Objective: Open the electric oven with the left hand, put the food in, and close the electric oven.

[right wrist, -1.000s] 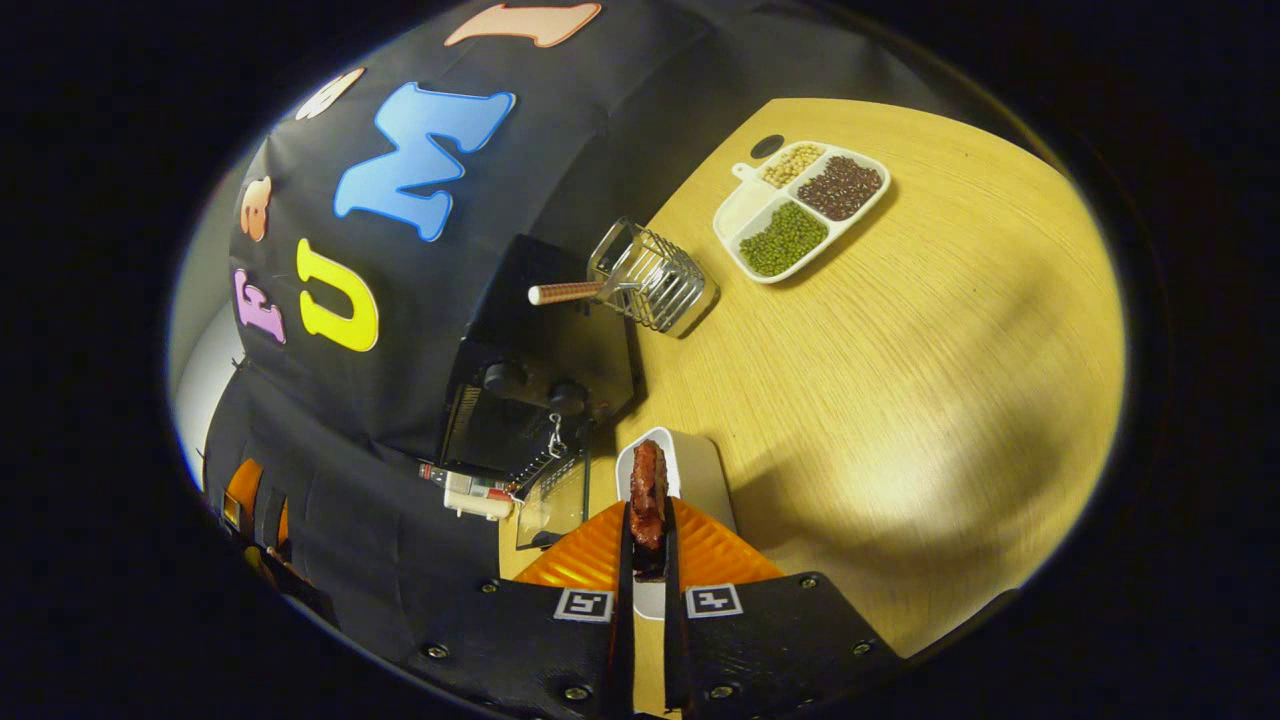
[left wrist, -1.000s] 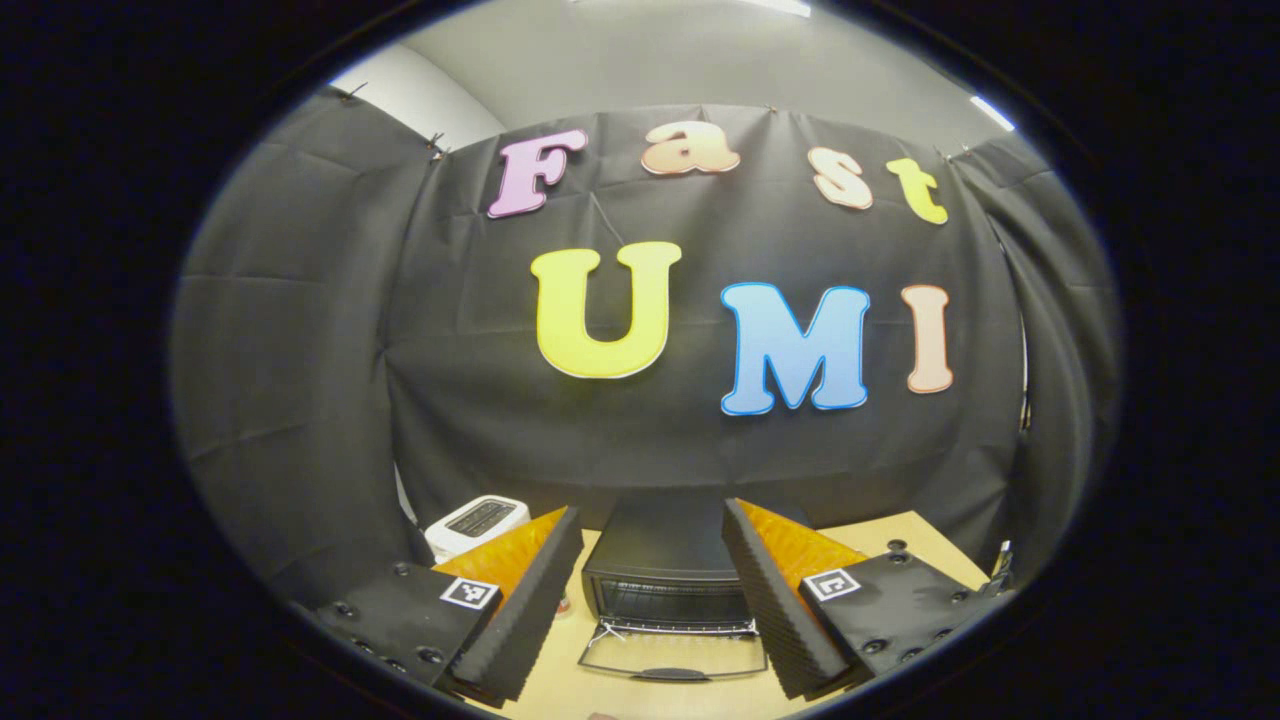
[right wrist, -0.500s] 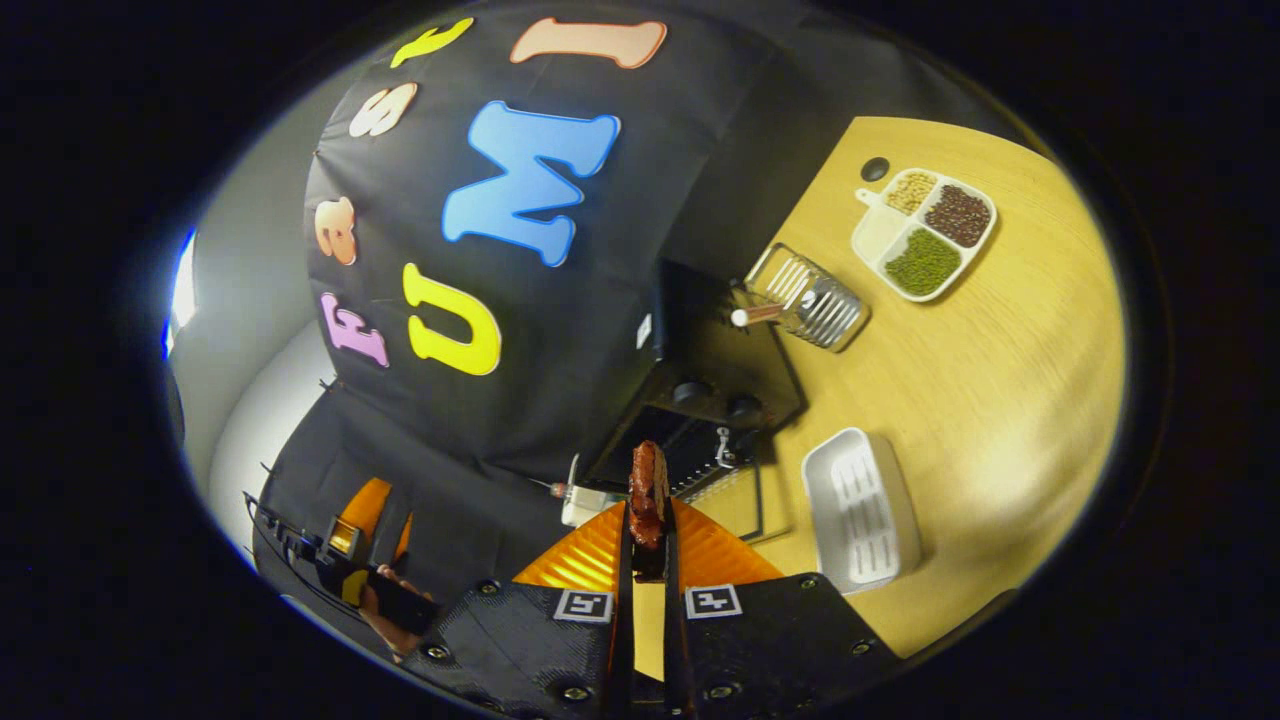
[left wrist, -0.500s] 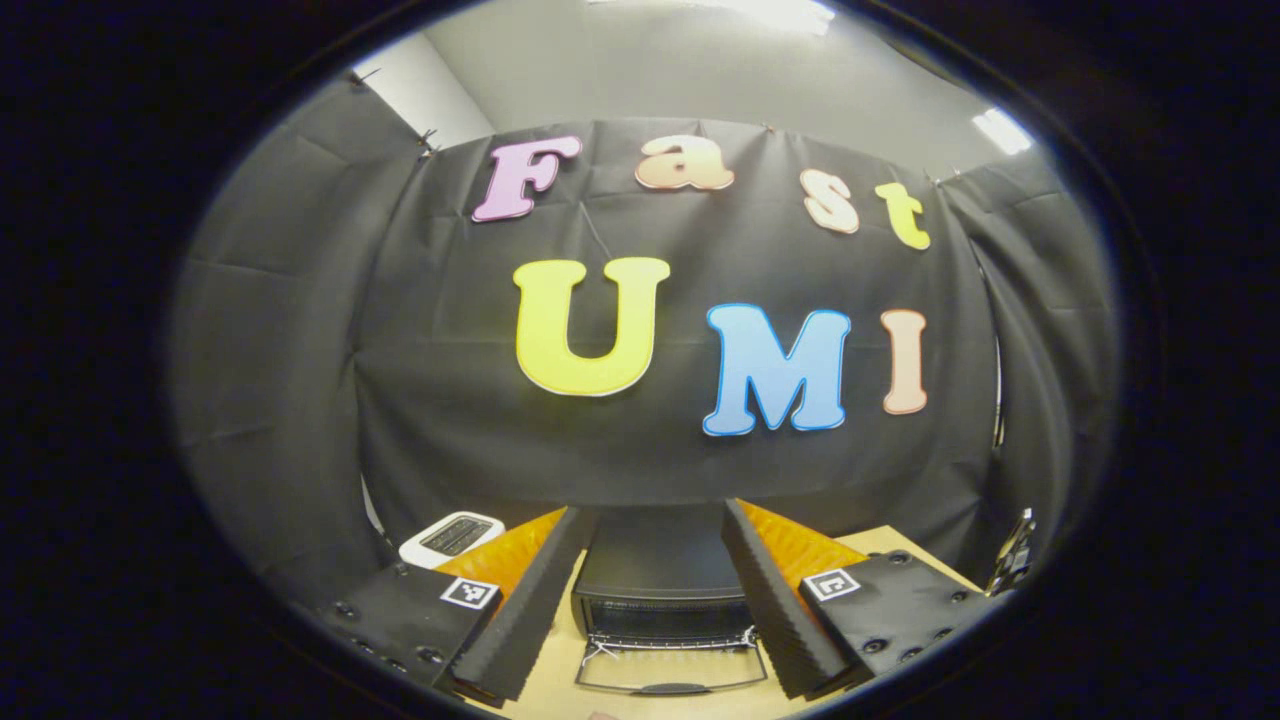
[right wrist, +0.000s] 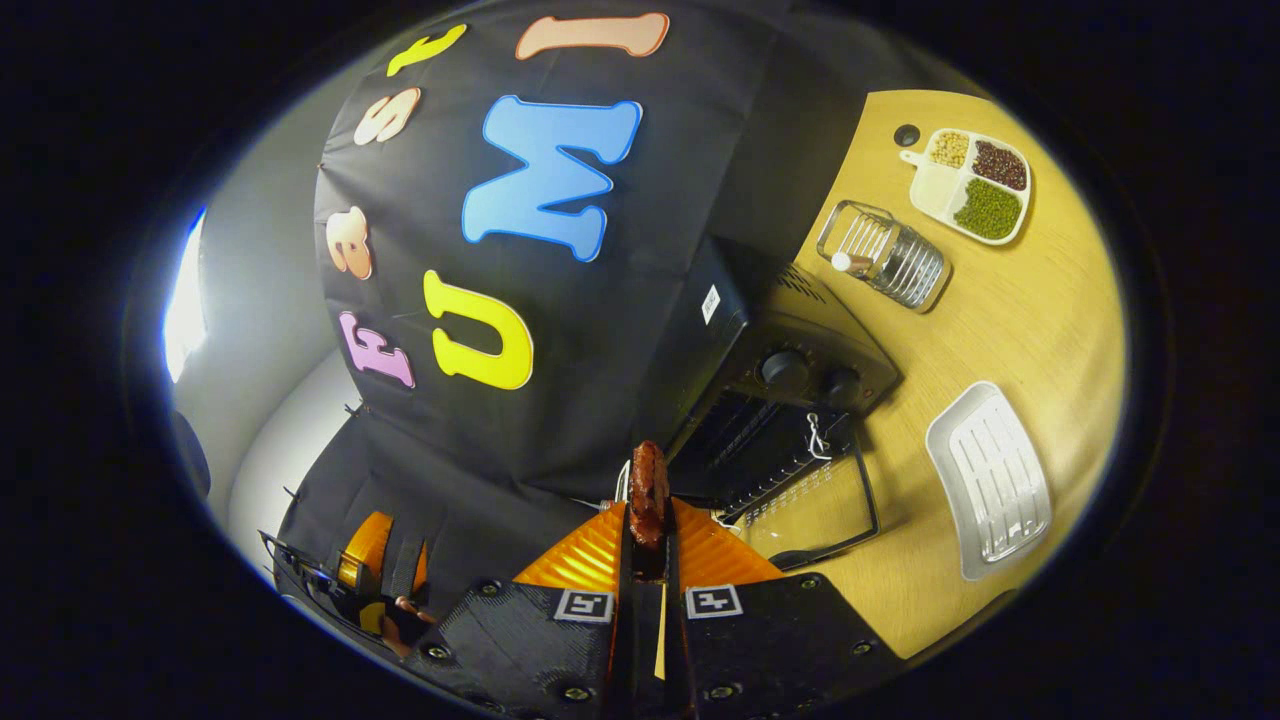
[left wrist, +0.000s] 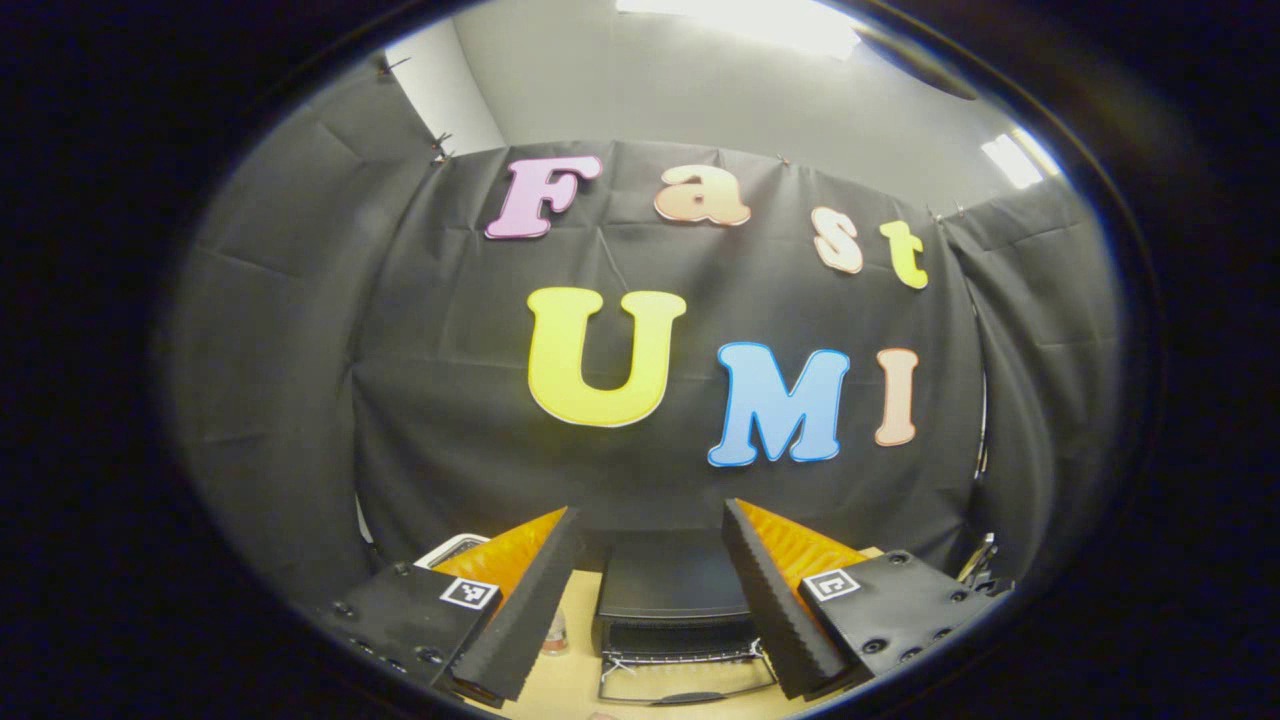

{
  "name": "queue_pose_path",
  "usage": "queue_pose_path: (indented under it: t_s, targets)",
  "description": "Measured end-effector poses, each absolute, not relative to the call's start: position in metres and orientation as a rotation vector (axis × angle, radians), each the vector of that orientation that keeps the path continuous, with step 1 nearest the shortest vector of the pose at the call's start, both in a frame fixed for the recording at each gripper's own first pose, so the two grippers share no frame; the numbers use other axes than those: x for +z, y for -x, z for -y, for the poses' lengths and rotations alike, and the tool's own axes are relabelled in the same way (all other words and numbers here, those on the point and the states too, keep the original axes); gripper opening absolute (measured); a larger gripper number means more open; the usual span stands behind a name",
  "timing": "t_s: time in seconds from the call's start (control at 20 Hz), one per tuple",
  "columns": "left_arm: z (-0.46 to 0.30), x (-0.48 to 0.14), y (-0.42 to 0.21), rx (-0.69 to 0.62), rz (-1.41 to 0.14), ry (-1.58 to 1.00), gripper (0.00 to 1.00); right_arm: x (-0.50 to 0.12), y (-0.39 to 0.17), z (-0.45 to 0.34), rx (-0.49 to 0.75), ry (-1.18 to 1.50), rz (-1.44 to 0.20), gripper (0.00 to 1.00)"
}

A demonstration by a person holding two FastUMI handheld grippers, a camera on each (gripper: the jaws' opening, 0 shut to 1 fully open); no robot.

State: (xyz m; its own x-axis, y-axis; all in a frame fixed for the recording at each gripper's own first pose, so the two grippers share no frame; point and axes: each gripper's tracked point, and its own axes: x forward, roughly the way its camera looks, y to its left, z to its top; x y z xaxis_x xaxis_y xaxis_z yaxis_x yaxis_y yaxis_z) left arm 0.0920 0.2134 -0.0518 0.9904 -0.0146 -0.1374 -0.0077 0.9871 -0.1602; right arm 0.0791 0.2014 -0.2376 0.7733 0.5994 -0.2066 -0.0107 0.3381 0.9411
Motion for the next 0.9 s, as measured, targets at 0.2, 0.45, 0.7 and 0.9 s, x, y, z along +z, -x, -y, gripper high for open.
queue_pose_path:
  t_s: [0.2,0.45,0.7,0.9]
  targets:
    - [-0.231,-0.049,-0.085,-0.024,-0.122,0.154,1.0,-0.278,-0.115,-0.231,0.344,-1.135,-0.614,0.12]
    - [-0.255,-0.064,-0.077,-0.017,-0.161,0.125,1.0,-0.316,-0.158,-0.274,0.278,-1.107,-0.624,0.12]
    - [-0.285,-0.084,-0.065,0.025,-0.215,0.105,0.95,-0.347,-0.196,-0.302,0.175,-1.153,-0.62,0.12]
    - [-0.304,-0.097,-0.06,0.056,-0.246,0.121,0.95,-0.362,-0.22,-0.304,0.05,-1.237,-0.57,0.12]
